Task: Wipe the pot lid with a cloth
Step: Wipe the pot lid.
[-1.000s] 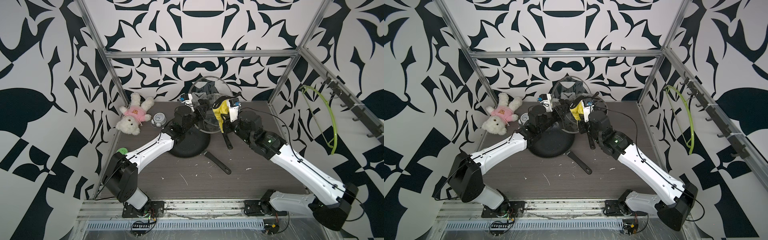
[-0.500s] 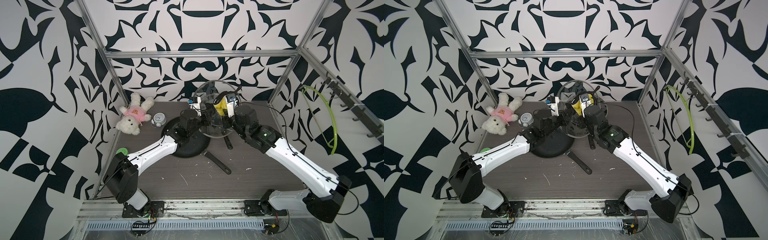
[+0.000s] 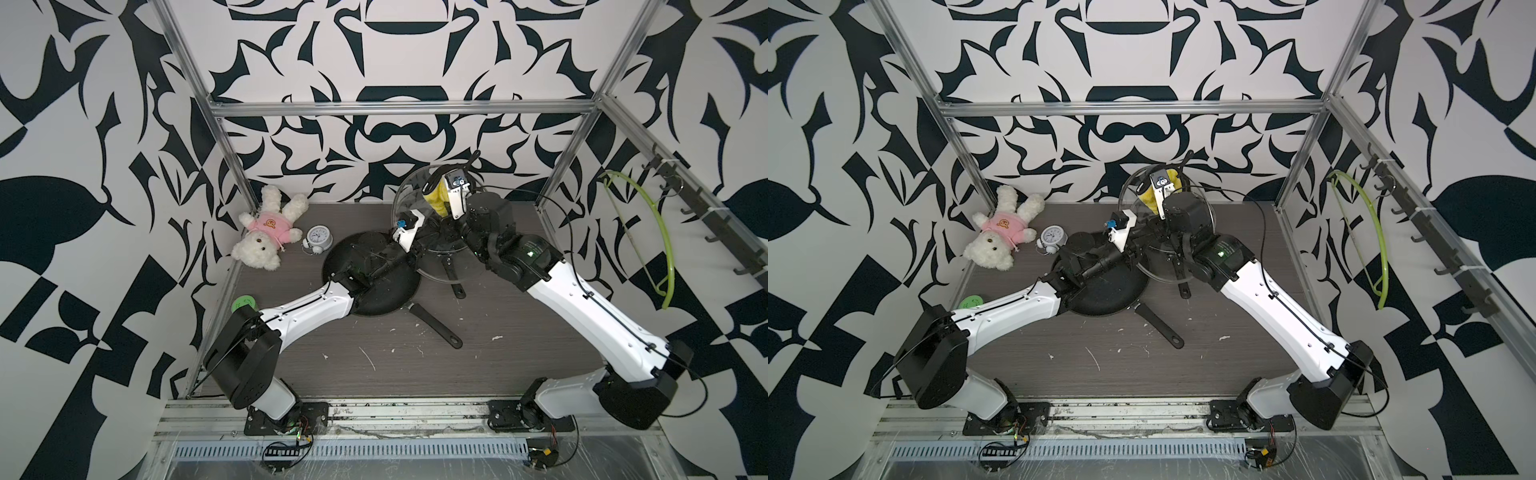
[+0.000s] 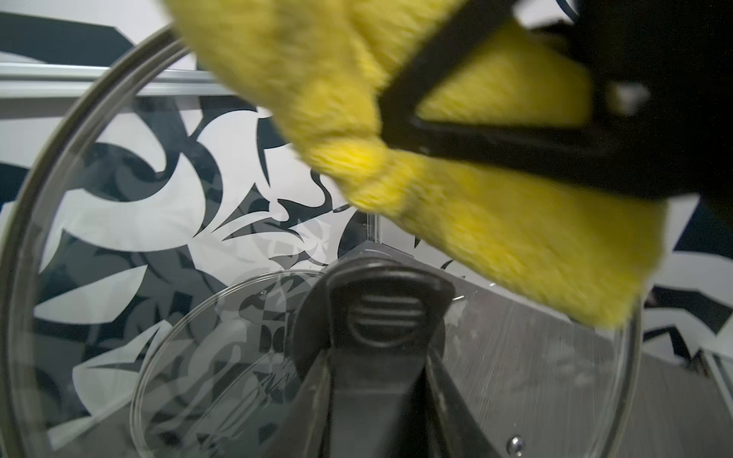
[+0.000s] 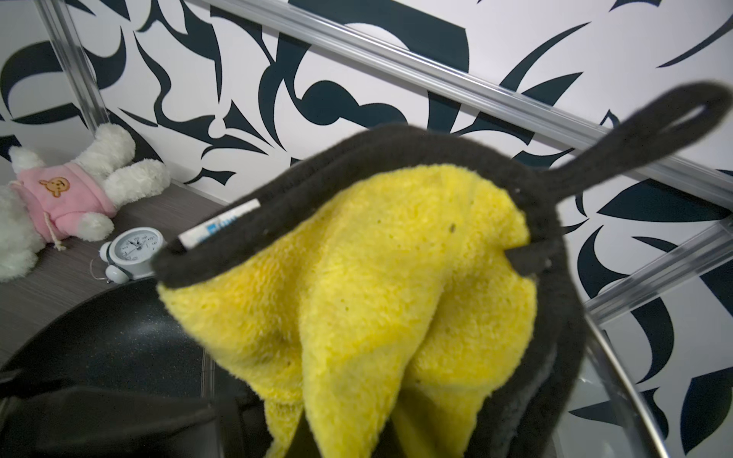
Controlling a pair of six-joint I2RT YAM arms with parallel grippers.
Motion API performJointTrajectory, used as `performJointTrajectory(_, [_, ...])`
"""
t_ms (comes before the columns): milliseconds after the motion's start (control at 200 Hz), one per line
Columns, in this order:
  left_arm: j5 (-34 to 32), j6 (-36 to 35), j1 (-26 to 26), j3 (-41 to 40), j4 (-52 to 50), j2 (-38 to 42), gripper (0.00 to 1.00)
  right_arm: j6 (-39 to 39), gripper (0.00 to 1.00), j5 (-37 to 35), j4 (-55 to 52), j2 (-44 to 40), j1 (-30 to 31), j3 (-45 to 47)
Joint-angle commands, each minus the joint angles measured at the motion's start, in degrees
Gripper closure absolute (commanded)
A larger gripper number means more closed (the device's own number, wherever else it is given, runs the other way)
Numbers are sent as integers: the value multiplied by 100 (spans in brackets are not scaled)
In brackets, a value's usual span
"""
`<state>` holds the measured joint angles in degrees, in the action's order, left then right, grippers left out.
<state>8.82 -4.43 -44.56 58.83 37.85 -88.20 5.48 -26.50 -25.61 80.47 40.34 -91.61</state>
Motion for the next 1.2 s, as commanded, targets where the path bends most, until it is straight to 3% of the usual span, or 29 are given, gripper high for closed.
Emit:
performJointTrajectory(0, [495,-1590,-68,304,1026,650,100,300,100,219,-429,238,-18,-610])
performJointTrajectory(260, [102,-3646,-386,665,30,656,100,472,100,727,-1413,1198,-8,-1951])
performJointTrajectory(520, [214,-4893,-515,752,-65,568,100,577,100,1240,-2399,2336,9,-3492])
performJointTrajectory(705, [151,-4831,-527,749,-157,612,100,666,100,1123,-2833,2831,9,-4246])
performJointTrajectory(835, [-65,-4547,-528,708,-195,619,100,603,100,841,-2694,2740,10,-4285])
performJointTrajectory(1200, [-742,-2806,-528,446,474,514,100,327,100,-105,-1406,1198,-92,-2427])
